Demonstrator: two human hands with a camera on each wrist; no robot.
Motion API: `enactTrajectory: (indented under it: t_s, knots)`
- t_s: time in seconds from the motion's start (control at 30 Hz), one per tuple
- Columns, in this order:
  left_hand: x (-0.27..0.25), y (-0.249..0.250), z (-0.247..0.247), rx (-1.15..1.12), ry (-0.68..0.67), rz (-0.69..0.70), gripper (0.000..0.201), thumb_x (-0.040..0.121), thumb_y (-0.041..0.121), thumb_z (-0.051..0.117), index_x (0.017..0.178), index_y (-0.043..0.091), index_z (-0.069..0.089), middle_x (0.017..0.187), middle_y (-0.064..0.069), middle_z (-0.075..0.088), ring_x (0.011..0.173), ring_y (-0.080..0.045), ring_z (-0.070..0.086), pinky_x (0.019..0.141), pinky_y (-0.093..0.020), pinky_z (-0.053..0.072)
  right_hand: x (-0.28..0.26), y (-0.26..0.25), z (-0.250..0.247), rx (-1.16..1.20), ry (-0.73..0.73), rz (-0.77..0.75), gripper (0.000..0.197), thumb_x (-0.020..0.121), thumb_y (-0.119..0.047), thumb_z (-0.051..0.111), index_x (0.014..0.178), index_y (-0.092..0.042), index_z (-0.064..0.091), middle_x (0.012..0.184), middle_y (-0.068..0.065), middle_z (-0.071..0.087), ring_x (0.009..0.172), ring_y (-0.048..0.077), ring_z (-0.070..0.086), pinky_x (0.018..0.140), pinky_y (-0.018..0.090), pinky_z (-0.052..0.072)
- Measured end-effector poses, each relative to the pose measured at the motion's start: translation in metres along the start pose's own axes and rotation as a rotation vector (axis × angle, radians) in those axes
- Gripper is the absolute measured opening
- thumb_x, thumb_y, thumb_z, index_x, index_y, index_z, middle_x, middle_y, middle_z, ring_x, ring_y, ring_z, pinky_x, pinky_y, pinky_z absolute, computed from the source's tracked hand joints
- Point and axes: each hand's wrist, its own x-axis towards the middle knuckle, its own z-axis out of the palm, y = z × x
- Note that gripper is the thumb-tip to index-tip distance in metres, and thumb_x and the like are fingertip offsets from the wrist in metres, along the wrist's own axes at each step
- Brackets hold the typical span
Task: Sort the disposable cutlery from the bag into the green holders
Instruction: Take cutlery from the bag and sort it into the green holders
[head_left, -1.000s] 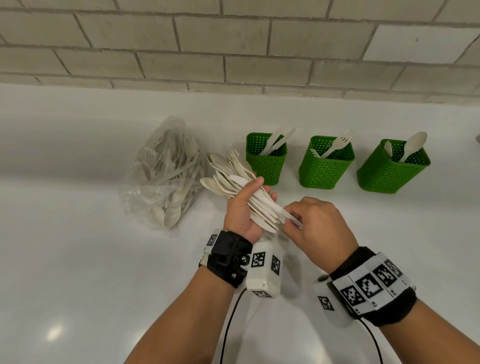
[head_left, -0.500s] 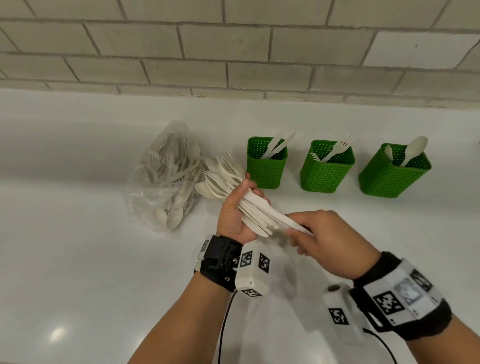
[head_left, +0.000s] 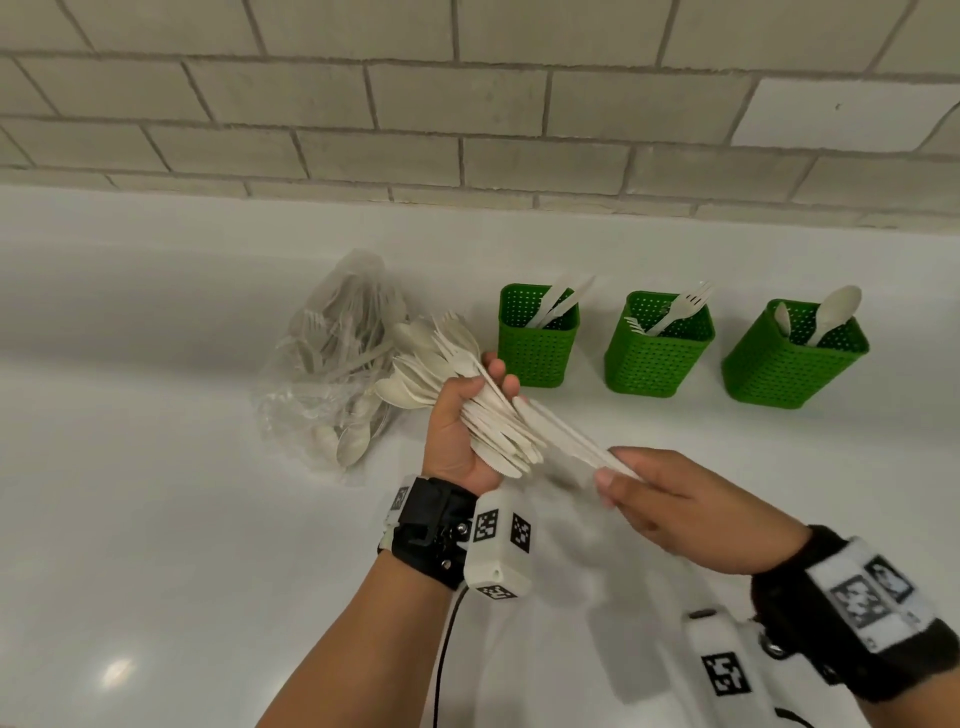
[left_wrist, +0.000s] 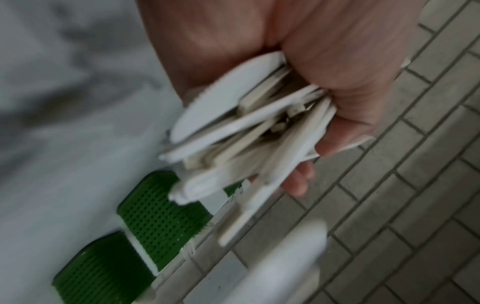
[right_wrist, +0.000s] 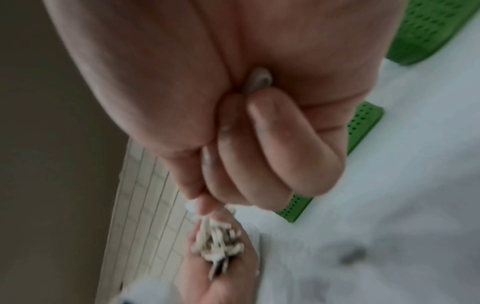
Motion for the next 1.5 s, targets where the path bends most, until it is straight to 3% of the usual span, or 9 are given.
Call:
enactTrajectory:
  t_s: [0.23,0.4,0.5,0.63,0.77,0.9,1.13,1.33,1.5]
  knots:
    - [-0.01,0.006,-0.002,0.079,-0.089,-0.043,0.072,0.047,0.017,0.097,0.111,0.016,0.064,0.087,0.003,0.072,0.078,-0.014,0.072,0.071,-0.034,0.06,0.006,0.0,-0.009,0.558,0.115,-0.023,0.042,0.096,-0.036,0.037,0.092,-0.002,0.061,0.056,0.004,0.027,0.044,0.012,0.02,0.04,0.021,0.022]
    - [-0.014,0.003,0.0,0.082,-0.116,-0.078,0.067,0.048,0.018,0.097,0.11,0.015,0.071,0.097,-0.001,0.074,0.087,-0.018,0.073,0.074,-0.04,0.06,0.023,0.002,-0.008,0.634,0.239,-0.125,0.04,0.077,-0.052,0.071,0.087,-0.014,0.073,0.069,0.006,0.052,0.062,0.016,0.051,0.055,0.025,0.046]
    - [-0.017,0.005,0.0,0.058,-0.139,-0.084,0.062,0.051,0.021,0.096,0.109,0.015,0.073,0.102,-0.002,0.075,0.091,-0.019,0.073,0.076,-0.041,0.06,0.036,-0.005,-0.013,0.6,0.371,-0.154,0.042,0.064,-0.058,0.078,0.081,-0.019,0.076,0.076,-0.002,0.062,0.071,0.009,0.054,0.064,0.021,0.048]
    - [-0.02,0.009,-0.002,0.015,-0.153,-0.076,0.057,0.054,0.023,0.096,0.106,0.016,0.074,0.103,-0.002,0.075,0.09,-0.019,0.073,0.076,-0.042,0.06,0.062,-0.028,-0.018,0.517,0.556,-0.183,0.019,0.094,-0.022,0.056,0.085,-0.017,0.072,0.07,-0.015,0.067,0.064,-0.002,0.054,0.069,0.021,0.039]
    - [-0.023,0.011,-0.004,0.001,-0.148,-0.065,0.057,0.053,0.023,0.096,0.105,0.017,0.075,0.103,-0.002,0.075,0.089,-0.02,0.073,0.076,-0.043,0.059,0.093,-0.052,-0.032,0.152,0.688,-0.289,0.023,0.098,-0.026,0.056,0.082,-0.011,0.063,0.06,0.005,0.05,0.053,0.015,0.042,0.058,0.029,0.036]
    - [-0.026,0.014,-0.004,0.005,-0.146,-0.072,0.058,0.054,0.022,0.096,0.107,0.017,0.074,0.104,-0.002,0.075,0.09,-0.02,0.073,0.077,-0.044,0.059,0.123,-0.066,-0.045,-0.189,0.811,-0.342,0.029,0.098,-0.034,0.052,0.093,-0.006,0.06,0.078,0.006,0.065,0.067,0.012,0.06,0.064,0.016,0.044]
    - [-0.029,0.017,-0.004,0.073,-0.108,-0.089,0.062,0.046,0.019,0.098,0.104,0.017,0.076,0.102,-0.003,0.074,0.085,-0.019,0.073,0.073,-0.042,0.06,0.141,-0.054,-0.036,-0.358,0.65,-0.02,0.042,0.091,-0.034,0.062,0.127,-0.013,0.053,0.106,0.004,0.064,0.097,0.021,0.061,0.081,0.029,0.047]
    - [-0.021,0.003,0.005,0.171,-0.084,-0.079,0.049,0.06,0.004,0.085,0.106,0.009,0.071,0.108,-0.015,0.071,0.103,-0.025,0.069,0.083,-0.042,0.058,0.068,-0.059,0.007,-0.371,0.314,-0.248,0.013,0.08,-0.033,0.075,0.086,-0.023,0.07,0.076,-0.011,0.066,0.063,-0.002,0.056,0.062,0.017,0.045]
    - [-0.017,-0.029,0.02,0.331,-0.149,-0.118,0.03,0.066,0.008,0.079,0.096,0.011,0.078,0.101,-0.009,0.074,0.097,-0.022,0.07,0.088,-0.034,0.055,0.04,-0.029,-0.003,-0.549,0.446,-0.224,0.011,0.077,-0.036,0.078,0.083,-0.028,0.075,0.075,-0.008,0.055,0.068,0.0,0.051,0.062,0.017,0.038]
